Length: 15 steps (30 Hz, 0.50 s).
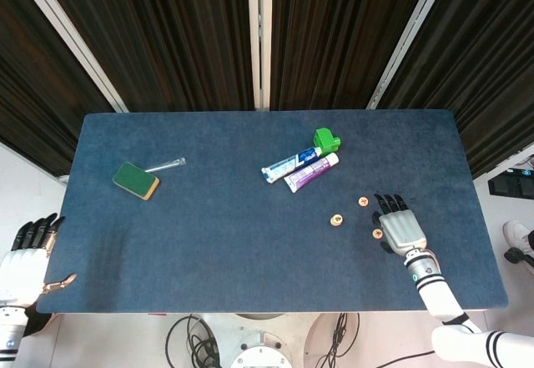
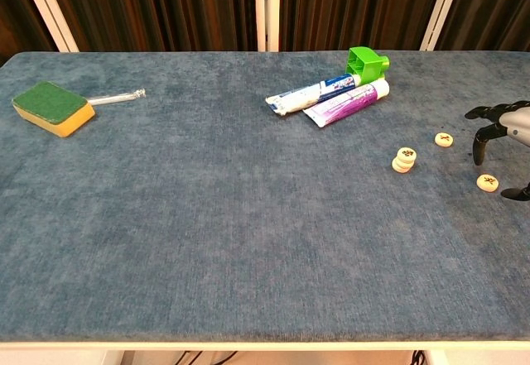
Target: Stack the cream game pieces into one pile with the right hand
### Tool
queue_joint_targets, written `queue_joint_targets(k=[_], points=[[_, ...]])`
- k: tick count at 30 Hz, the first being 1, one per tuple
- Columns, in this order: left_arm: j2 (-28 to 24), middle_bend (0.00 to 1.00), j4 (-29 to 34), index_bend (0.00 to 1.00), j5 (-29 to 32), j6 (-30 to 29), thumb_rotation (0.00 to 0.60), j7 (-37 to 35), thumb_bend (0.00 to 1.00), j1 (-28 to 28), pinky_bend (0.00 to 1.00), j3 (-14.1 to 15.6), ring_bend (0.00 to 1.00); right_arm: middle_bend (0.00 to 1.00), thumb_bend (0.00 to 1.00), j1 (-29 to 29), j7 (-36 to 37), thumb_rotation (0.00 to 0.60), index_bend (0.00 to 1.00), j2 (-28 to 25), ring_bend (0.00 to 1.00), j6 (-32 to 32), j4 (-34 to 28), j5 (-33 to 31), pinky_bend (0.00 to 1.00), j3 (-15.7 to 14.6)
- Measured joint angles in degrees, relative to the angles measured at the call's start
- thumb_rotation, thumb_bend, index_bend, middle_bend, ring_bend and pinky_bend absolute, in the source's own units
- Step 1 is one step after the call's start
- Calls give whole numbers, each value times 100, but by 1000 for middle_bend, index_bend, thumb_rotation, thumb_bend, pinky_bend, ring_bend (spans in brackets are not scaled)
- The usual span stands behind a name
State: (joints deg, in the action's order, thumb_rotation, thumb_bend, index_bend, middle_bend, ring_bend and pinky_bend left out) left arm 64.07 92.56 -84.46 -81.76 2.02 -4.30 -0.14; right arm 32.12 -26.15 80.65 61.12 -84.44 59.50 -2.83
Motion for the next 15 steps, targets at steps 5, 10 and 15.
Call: queue_joint_targets(k=[5,10,15], points=[[-4,0,4,0,15,19,600,8,122,-6,0,-1,0,30,229,-45,-27,600,418,64,0,-92,110,-15,0,72],[-15,0,11,0,26,35,600,12,121,-19,0,-11,0,34,231,-72,-39,600,420,133,0,-187,207,-22,0,154],[-23,0,17,0,34,50,600,14,122,-30,0,-17,0,38,230,-80,-104,600,432,153,0,-282,240,-50,0,197]])
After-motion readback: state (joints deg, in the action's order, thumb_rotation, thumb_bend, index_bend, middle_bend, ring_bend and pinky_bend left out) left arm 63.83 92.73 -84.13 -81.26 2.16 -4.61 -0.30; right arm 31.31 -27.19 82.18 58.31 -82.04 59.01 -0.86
